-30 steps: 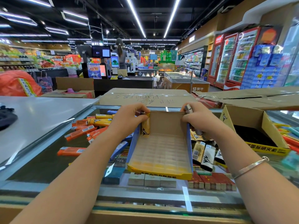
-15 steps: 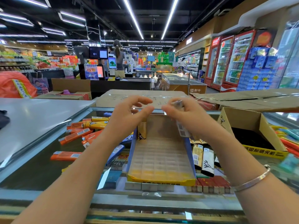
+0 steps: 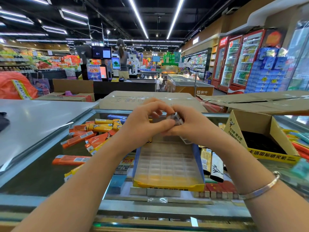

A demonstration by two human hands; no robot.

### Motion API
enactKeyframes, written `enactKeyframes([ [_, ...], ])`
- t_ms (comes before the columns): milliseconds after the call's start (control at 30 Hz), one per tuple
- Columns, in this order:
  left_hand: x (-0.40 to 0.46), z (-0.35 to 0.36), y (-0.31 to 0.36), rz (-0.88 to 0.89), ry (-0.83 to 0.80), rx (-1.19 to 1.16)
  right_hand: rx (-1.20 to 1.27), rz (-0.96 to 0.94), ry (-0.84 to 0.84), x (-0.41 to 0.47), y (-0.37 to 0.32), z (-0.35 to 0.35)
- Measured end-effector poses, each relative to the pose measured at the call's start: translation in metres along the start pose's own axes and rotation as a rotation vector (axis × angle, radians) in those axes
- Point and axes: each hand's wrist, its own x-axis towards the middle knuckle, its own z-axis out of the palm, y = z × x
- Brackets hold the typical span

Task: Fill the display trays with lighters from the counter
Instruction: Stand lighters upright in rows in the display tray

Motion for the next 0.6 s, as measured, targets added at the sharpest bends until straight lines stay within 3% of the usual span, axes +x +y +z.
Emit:
enactKeyframes([
  [100, 0.003, -0.003, -0.002, -0.084, 0.05, -0.18, -0.101, 0.016, 0.022, 0.0, 0.005, -0.005],
  [200, 0.007, -0.011, -0.009, -0.13, 0.187, -0.285, -0.099, 0.074, 0.154, 0.002, 0.012, -0.015],
  [333, 0.007, -0.015, -0.022, -0.147, 0.198, -0.05, -0.131, 0.191, 0.322, 0.003, 0.026, -0.021],
  [600, 0.003, -0.006, -0.031, -0.077, 0.058, 0.38, -0.191, 0.35, 0.203, 0.004, 0.039, -0.016],
])
